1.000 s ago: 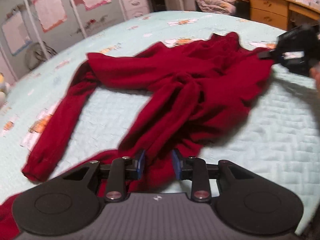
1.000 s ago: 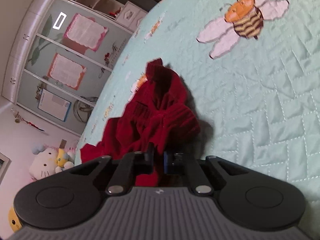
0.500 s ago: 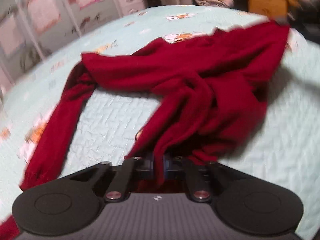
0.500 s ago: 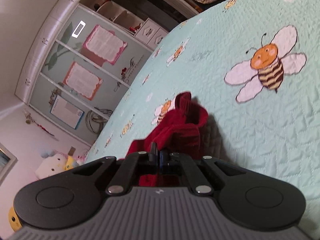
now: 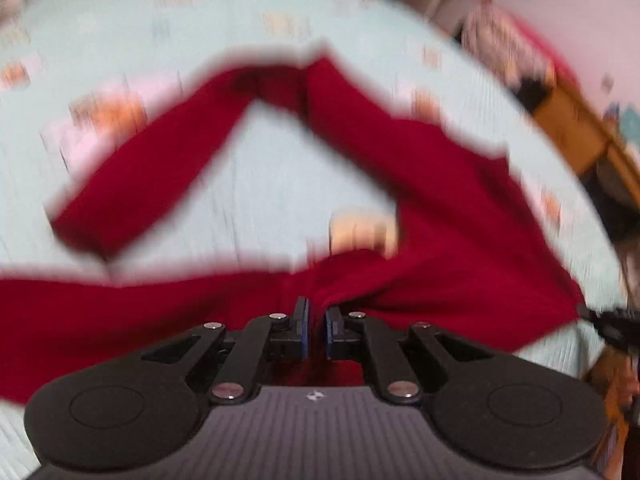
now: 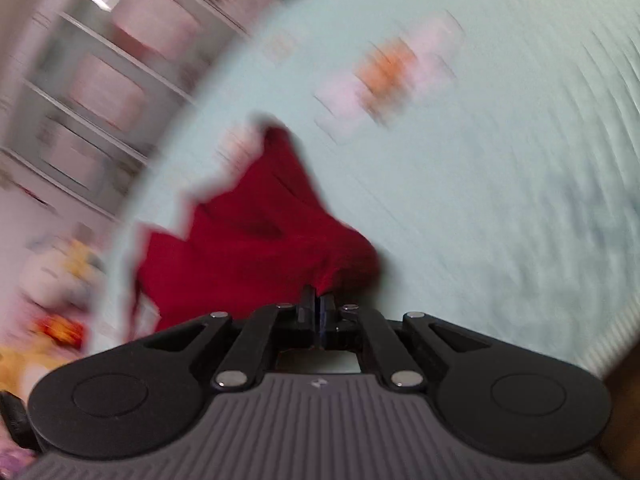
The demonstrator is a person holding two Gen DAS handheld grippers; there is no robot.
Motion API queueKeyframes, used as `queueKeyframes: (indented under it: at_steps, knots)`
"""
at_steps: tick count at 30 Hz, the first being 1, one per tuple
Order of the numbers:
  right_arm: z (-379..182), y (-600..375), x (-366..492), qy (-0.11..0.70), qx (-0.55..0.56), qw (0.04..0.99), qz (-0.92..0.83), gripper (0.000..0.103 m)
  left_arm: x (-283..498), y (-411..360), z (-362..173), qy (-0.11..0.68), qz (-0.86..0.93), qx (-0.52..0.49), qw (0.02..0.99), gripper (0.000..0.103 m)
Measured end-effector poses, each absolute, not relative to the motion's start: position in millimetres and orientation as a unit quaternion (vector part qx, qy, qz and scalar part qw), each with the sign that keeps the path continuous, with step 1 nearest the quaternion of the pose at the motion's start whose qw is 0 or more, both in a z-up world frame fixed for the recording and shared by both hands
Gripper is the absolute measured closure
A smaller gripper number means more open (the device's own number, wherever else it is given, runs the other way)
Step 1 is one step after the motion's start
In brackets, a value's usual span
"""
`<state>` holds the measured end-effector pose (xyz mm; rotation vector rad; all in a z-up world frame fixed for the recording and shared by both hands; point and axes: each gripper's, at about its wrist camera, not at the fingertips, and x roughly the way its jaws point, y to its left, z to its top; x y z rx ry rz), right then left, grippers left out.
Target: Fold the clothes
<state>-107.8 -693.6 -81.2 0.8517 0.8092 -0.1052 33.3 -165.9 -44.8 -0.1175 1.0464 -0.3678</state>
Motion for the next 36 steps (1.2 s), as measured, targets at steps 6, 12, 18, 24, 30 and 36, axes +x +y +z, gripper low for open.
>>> queueKeyframes:
  at_steps: [6, 12, 18, 24, 30, 36]
  knots:
    - [-53.1, -712.6, -114.0, 0.334, 0.373, 0.863, -0.068, 0.093, 24.0, -148.9, -25.3, 0.471, -0.188, -0.087, 0.857, 0.084]
    - [-38.5, -715.1, -61.9, 0.304, 0.328, 0.894, -0.036, 0.093, 12.5, -124.6, 2.1, 0.434, -0.220, -0.143, 0.862, 0.072]
    - [-39.7, -696.5, 33.1, 0.294, 0.302, 0.906, 0.048, 0.093, 41.2, -121.7, 24.0, 0.397, -0.239, -0.180, 0.868, 0.072]
    - [-66.2, -696.5, 118.9, 0.338, 0.309, 0.885, 0.081, 0.093, 121.1, -150.3, 3.2, 0.399, -0.205, -0.215, 0.868, 0.065]
    - [-92.6, -704.5, 153.2, 0.370, 0.331, 0.866, 0.056, 0.093, 184.8, -170.1, -34.4, 0.417, -0.172, -0.257, 0.855, 0.065]
    - [-91.5, -708.1, 148.1, 0.357, 0.324, 0.875, 0.044, 0.090, 206.8, -173.7, -54.0, 0.431, -0.179, -0.297, 0.833, 0.063]
